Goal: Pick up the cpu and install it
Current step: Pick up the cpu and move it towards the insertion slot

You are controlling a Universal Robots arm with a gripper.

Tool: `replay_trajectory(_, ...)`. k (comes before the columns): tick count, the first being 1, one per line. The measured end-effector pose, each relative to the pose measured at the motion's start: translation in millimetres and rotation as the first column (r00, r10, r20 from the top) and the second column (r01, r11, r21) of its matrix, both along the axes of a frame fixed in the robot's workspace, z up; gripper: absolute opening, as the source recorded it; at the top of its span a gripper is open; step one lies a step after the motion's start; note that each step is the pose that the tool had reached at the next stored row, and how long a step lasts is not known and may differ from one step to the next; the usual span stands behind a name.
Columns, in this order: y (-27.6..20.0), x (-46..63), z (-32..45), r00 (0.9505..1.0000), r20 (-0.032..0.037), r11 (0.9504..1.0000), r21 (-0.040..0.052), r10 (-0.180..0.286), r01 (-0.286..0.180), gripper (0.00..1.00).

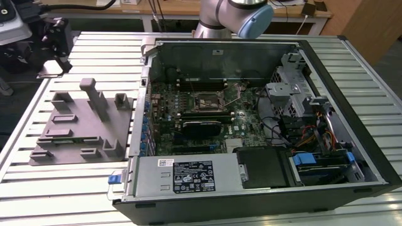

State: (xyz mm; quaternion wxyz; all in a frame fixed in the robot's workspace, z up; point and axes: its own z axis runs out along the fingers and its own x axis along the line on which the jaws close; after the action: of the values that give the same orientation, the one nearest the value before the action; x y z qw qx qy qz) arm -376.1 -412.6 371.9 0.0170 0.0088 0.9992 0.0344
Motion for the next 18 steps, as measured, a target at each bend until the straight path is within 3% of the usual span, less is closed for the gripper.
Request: replay_trajectory(18, 0.0, 44.7, 0.0, 1.0000, -0.0002, 1.0000, 0.0000, 0.000, 0.000, 0.54)
